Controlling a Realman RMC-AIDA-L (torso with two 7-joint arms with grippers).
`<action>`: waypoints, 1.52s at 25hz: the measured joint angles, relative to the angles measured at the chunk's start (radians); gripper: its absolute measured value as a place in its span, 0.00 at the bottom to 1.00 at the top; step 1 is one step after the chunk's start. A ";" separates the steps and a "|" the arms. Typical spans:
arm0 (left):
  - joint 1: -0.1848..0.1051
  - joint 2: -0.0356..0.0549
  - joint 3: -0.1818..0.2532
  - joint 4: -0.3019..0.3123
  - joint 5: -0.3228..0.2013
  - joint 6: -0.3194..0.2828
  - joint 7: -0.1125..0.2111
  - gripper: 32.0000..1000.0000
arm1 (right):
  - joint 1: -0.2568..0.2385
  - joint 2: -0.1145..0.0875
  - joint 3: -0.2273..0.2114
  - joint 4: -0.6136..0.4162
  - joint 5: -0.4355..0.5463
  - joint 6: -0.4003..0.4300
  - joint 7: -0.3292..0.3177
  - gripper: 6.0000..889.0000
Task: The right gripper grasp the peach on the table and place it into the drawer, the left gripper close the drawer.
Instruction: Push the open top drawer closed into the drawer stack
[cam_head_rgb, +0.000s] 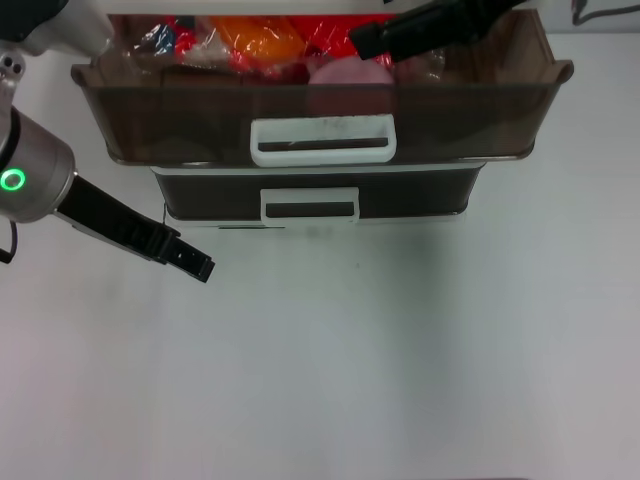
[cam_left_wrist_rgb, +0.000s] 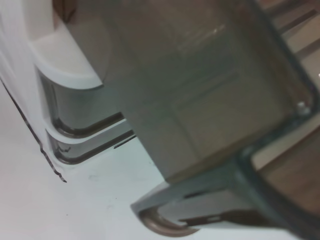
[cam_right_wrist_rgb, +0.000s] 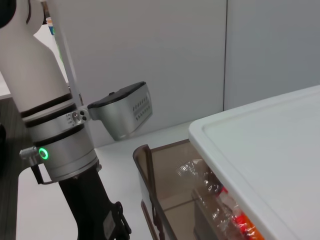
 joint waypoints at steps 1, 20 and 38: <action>0.001 0.0000 0.000 0.000 0.000 0.000 0.000 0.81 | 0.000 0.000 0.001 -0.001 0.000 0.000 0.001 0.59; 0.004 0.0001 0.000 0.000 0.000 -0.001 0.002 0.81 | -0.043 -0.003 0.064 -0.120 0.003 0.035 0.063 0.87; 0.019 -0.0015 0.000 -0.002 -0.010 0.009 0.003 0.81 | -0.382 -0.114 0.161 -0.212 -0.287 0.100 0.167 0.87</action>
